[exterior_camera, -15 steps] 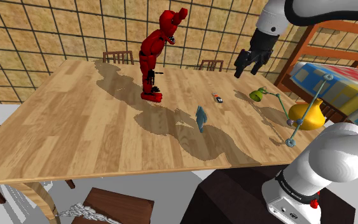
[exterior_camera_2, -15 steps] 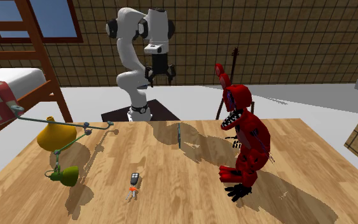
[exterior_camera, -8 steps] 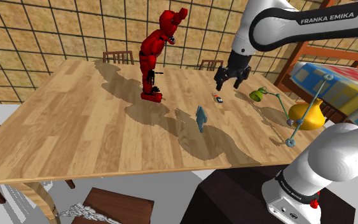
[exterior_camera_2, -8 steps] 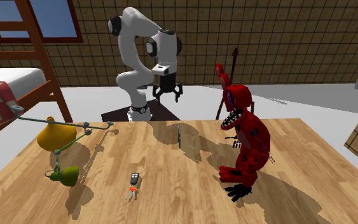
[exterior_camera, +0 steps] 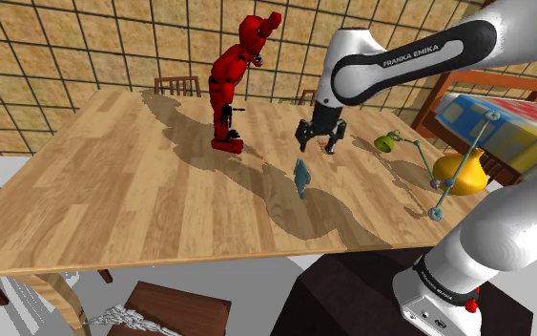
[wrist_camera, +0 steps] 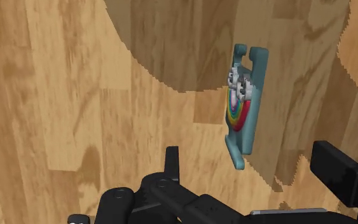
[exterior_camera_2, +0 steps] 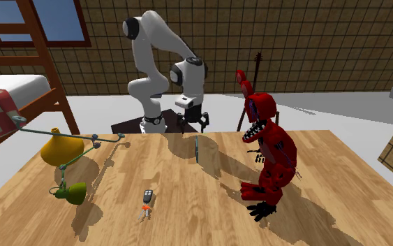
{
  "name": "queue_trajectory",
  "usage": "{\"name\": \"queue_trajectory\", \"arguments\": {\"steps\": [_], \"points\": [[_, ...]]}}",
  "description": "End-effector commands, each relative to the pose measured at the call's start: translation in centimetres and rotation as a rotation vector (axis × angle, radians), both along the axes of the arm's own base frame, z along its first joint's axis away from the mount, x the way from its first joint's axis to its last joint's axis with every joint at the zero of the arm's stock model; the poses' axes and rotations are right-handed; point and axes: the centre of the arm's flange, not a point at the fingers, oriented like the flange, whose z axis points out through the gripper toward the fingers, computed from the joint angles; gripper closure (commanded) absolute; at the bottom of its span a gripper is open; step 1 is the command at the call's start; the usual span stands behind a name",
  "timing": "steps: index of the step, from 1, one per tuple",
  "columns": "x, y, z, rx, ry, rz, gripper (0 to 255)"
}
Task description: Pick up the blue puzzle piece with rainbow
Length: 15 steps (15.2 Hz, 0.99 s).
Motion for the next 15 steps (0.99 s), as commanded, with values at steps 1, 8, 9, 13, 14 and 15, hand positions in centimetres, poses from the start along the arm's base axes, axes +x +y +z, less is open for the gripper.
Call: {"name": "queue_trajectory", "arguments": {"steps": [1,8,9,13,14,15], "points": [[1.5,0.4,-2.4,0.007,0.011,-0.036,0],[2.8,0.5,-7.3,0.012,0.022,-0.07,0],[2.8,0.5,-7.8,0.012,0.022,-0.07,0],[2.8,0.5,-8.7,0.012,0.022,-0.07,0],[2.8,0.5,-8.6,0.012,0.022,-0.07,255],[2.8,0.5,-8.6,0.012,0.022,-0.07,255]]}}
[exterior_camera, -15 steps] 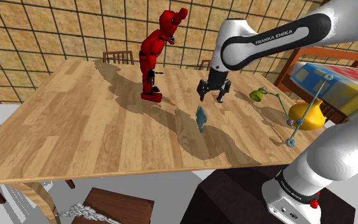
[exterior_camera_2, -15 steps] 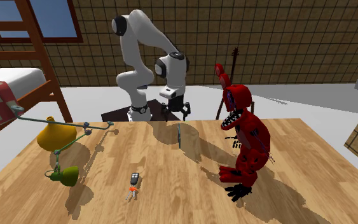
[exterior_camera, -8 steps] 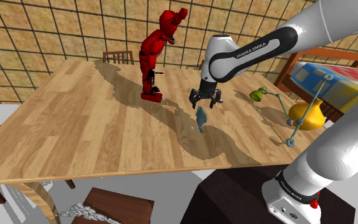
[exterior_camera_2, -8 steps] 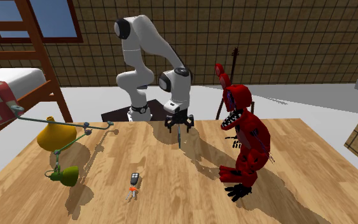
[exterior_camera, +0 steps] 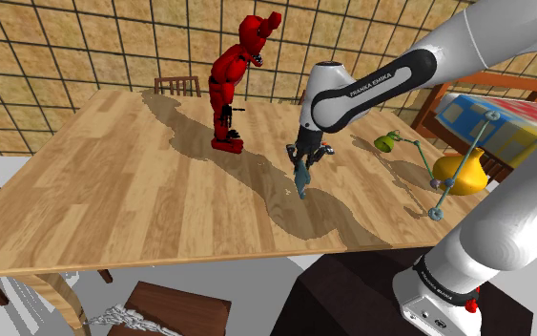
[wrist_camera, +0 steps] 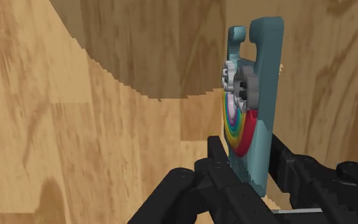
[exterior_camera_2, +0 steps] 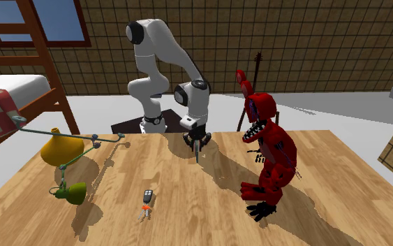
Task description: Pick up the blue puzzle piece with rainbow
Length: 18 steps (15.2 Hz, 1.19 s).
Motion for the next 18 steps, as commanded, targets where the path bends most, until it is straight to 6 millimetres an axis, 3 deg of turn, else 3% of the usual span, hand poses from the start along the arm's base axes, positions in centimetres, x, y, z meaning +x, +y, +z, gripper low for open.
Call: {"name": "queue_trajectory", "arguments": {"steps": [1,8,18], "points": [[0.0,0.0,0.0,0.0,0.0,0.0,255],[0.0,0.0,-0.1,0.0,0.0,0.0,255],[0.0,0.0,5.2,0.0,0.0,0.0,255]]}}
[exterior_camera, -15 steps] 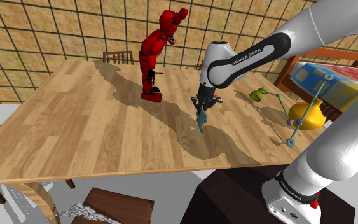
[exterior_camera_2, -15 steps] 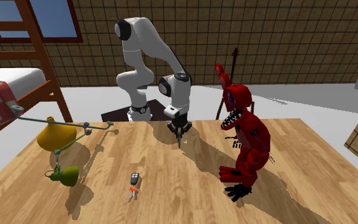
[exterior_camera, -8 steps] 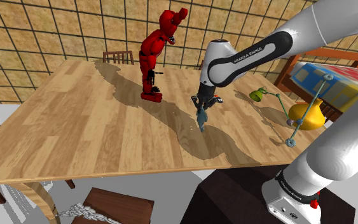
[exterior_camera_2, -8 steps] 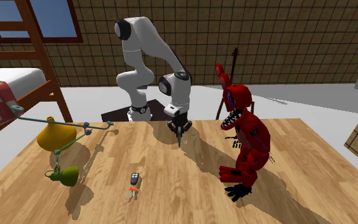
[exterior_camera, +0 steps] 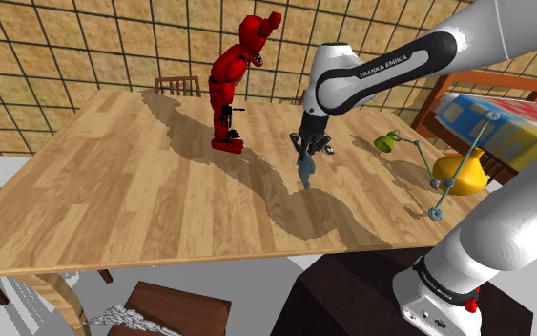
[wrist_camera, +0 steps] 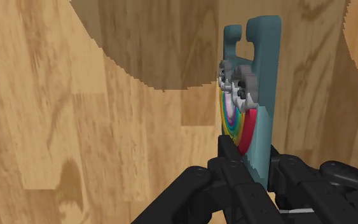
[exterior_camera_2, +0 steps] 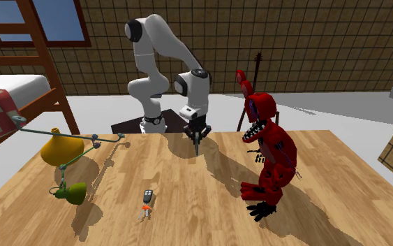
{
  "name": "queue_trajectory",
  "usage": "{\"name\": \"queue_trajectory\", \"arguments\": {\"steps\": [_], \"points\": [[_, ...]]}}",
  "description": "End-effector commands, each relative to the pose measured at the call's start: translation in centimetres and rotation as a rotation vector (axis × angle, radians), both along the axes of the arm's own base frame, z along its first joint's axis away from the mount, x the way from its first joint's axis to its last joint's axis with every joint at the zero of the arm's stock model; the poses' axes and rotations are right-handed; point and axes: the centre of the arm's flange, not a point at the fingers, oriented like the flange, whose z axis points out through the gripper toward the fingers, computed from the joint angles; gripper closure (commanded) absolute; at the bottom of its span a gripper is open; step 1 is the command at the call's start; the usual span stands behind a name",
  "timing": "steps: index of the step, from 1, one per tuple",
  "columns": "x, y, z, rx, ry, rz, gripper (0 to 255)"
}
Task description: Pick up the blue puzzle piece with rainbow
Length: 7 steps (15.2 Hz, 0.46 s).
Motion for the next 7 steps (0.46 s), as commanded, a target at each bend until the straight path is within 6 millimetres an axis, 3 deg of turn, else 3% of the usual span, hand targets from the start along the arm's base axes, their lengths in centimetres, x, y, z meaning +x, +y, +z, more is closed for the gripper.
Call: {"name": "queue_trajectory", "arguments": {"steps": [1,5,7], "points": [[0.1,0.0,1.1,0.0,0.0,0.0,255],[0.1,0.0,3.2,0.0,0.0,0.0,255],[0.1,0.0,3.3,0.0,0.0,0.0,255]]}}
